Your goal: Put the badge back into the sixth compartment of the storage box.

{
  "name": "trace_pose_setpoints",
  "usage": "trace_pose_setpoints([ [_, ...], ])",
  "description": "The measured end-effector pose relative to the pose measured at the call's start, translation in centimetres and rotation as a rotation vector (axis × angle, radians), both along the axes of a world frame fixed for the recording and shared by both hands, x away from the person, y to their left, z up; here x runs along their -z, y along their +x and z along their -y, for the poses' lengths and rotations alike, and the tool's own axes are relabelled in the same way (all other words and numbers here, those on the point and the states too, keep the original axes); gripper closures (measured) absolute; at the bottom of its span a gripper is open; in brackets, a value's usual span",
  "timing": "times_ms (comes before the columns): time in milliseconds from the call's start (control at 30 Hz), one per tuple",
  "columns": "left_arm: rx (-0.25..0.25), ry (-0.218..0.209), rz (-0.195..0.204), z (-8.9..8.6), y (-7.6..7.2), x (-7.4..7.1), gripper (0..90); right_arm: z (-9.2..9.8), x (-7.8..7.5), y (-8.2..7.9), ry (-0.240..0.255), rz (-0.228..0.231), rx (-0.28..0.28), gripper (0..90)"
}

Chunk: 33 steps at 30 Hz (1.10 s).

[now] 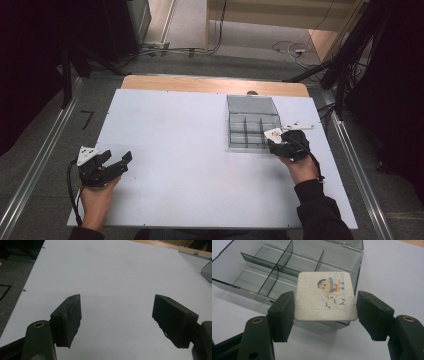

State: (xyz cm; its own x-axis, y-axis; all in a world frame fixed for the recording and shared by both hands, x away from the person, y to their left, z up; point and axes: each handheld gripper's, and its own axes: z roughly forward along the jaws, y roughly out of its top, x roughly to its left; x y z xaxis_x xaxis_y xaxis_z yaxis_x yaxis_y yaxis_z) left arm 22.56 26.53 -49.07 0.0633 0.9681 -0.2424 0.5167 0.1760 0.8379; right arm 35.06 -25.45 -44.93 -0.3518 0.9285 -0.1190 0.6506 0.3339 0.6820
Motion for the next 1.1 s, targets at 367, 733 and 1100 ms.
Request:
trace_pose_setpoints([
  [367,0.000,0.002,-0.001,0.0,0.0,0.0,23.6,-0.3,0.3,1.2,-0.058,-0.026,-0.006,31.0],
  [733,0.002,0.000,-0.001,0.0,0.0,0.0,23.6,-0.8,0.2,1.7,-0.119,-0.042,-0.019,31.0],
  [1100,0.002,0.001,-0.002,0.0,0.0,0.0,23.6,-0.8,0.0,1.9,-0.126,-0.067,-0.035,31.0],
])
